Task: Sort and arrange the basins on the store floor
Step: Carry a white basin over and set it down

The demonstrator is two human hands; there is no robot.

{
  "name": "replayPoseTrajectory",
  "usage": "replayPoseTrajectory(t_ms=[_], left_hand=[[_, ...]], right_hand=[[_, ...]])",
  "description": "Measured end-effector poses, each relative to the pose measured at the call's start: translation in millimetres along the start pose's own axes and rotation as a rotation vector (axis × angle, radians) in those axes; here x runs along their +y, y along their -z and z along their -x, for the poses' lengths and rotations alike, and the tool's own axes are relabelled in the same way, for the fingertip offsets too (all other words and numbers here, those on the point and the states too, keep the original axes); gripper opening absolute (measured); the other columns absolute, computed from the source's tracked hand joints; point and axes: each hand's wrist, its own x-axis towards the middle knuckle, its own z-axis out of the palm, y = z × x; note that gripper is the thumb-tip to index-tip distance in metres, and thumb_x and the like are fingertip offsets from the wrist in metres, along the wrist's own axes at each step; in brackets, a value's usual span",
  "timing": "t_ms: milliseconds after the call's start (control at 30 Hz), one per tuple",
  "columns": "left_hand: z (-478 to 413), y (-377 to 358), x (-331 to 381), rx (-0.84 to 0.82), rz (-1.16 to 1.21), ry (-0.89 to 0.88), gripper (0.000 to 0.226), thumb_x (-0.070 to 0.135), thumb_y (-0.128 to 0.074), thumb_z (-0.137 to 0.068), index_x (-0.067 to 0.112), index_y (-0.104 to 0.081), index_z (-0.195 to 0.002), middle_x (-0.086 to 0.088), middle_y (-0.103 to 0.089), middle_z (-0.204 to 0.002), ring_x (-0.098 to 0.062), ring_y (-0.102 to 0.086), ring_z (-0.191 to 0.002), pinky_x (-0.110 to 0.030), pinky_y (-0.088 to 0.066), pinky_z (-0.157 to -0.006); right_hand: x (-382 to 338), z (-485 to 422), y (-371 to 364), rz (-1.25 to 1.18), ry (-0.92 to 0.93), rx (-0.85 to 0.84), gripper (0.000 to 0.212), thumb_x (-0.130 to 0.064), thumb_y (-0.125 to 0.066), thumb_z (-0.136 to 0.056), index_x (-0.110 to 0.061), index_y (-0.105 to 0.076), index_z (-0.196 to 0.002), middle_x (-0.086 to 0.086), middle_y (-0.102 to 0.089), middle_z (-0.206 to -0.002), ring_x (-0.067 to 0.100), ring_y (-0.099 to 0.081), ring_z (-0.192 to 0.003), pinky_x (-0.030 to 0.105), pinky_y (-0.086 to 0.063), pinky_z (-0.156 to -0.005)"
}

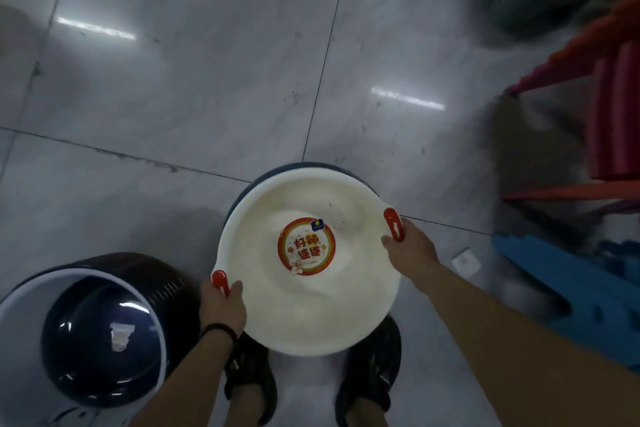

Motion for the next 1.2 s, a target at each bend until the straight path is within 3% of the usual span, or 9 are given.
replayPoseTrajectory(t_ms=[200, 333, 400, 500, 700, 833, 967, 1067, 1200], left_hand=[[-32.2, -5.4, -3.9, -0.136, 0.02, 0.009, 0.046, 0.027, -0.062, -0.099, 0.008, -0.046, -0.137, -0.016, -0.063, -0.126, -0.035, -0.062, -0.107, -0.045, -0.052, -0.093], [-47.8, -2.3, -10.9, -0.235, 0.225, 0.091, 0.06, 0.071, -0.047, -0.092, 0.025, -0.055, -0.13, -0.011, -0.072, -0.11, -0.035, -0.068, -0.101, -0.049, -0.059, -0.083], [-55.1, -3.0, -10.8, -0.262, 0.322, 0.168, 0.068, 0.078, -0.039, -0.09, 0.024, -0.064, -0.123, -0.013, -0.075, -0.106, -0.036, -0.07, -0.1, -0.046, -0.059, -0.076], [-52.9, -7.3, -7.2, -0.252, 0.383, 0.209, 0.068, 0.078, -0.037, -0.091, 0.022, -0.067, -0.116, -0.014, -0.075, -0.106, -0.035, -0.069, -0.098, -0.043, -0.056, -0.073], [-1.2, 7.2, 7.2, -0.219, 0.325, 0.077, 0.058, 0.065, -0.039, -0.099, 0.015, -0.064, -0.113, -0.016, -0.072, -0.099, -0.034, -0.067, -0.088, -0.04, -0.054, -0.069], [70.3, 22.8, 31.2, -0.209, 0.255, -0.071, 0.046, 0.053, -0.035, -0.105, 0.017, -0.062, -0.097, -0.012, -0.068, -0.088, -0.026, -0.063, -0.078, -0.034, -0.049, -0.062], [141.7, 46.9, 56.2, -0.282, 0.24, -0.116, 0.036, 0.043, -0.044, -0.104, 0.018, -0.061, -0.085, -0.011, -0.066, -0.081, -0.025, -0.061, -0.071, -0.036, -0.05, -0.066], [193.4, 74.4, 85.0, -0.447, 0.327, -0.071, 0.027, 0.041, -0.06, -0.096, 0.017, -0.072, -0.098, -0.014, -0.075, -0.091, -0.028, -0.072, -0.071, -0.038, -0.057, -0.066], [280.8, 104.3, 135.5, -0.578, 0.231, -0.186, 0.039, 0.029, -0.063, -0.095, -0.001, -0.068, -0.118, -0.019, -0.077, -0.092, -0.03, -0.073, -0.071, -0.042, -0.059, -0.074]], right_hand=[[1.8, -26.1, -5.4, -0.066, -0.029, -0.086, 0.044, -0.033, -0.06, -0.103, -0.017, -0.05, -0.142, 0.005, -0.063, -0.121, 0.024, -0.061, -0.107, 0.034, -0.048, -0.09], [4.5, -38.0, -2.3, -0.44, -0.106, -0.231, 0.038, -0.053, -0.056, -0.102, -0.024, -0.063, -0.126, 0.0, -0.071, -0.116, 0.021, -0.067, -0.107, 0.043, -0.055, -0.097], [12.1, -44.4, -3.1, -0.545, -0.122, -0.271, 0.047, -0.06, -0.052, -0.102, -0.024, -0.066, -0.13, 0.002, -0.074, -0.122, 0.024, -0.068, -0.114, 0.046, -0.053, -0.104], [22.9, -43.2, -3.0, -0.63, -0.138, -0.253, 0.048, -0.058, -0.053, -0.101, -0.023, -0.072, -0.128, 0.003, -0.078, -0.12, 0.028, -0.071, -0.114, 0.05, -0.053, -0.106], [39.8, -20.7, 13.5, -0.66, -0.143, -0.207, 0.037, -0.051, -0.054, -0.103, -0.025, -0.066, -0.127, 0.005, -0.074, -0.121, 0.032, -0.067, -0.114, 0.055, -0.052, -0.103], [60.0, 31.6, 42.4, -0.738, -0.14, -0.137, 0.044, -0.056, -0.056, -0.1, -0.019, -0.057, -0.124, 0.012, -0.071, -0.122, 0.034, -0.066, -0.112, 0.055, -0.053, -0.103], [77.2, 121.8, 97.5, -0.878, -0.136, -0.061, 0.056, -0.064, -0.066, -0.091, -0.019, -0.066, -0.124, 0.01, -0.078, -0.114, 0.032, -0.073, -0.108, 0.051, -0.056, -0.101], [79.6, 207.3, 142.9, -0.953, -0.126, 0.056, 0.051, -0.065, -0.063, -0.089, -0.023, -0.067, -0.116, 0.009, -0.078, -0.108, 0.029, -0.073, -0.102, 0.046, -0.06, -0.087], [86.7, 319.5, 203.4, -1.015, -0.156, 0.186, 0.07, -0.079, -0.068, -0.075, -0.025, -0.062, -0.117, 0.011, -0.075, -0.113, 0.033, -0.071, -0.108, 0.059, -0.056, -0.099]])
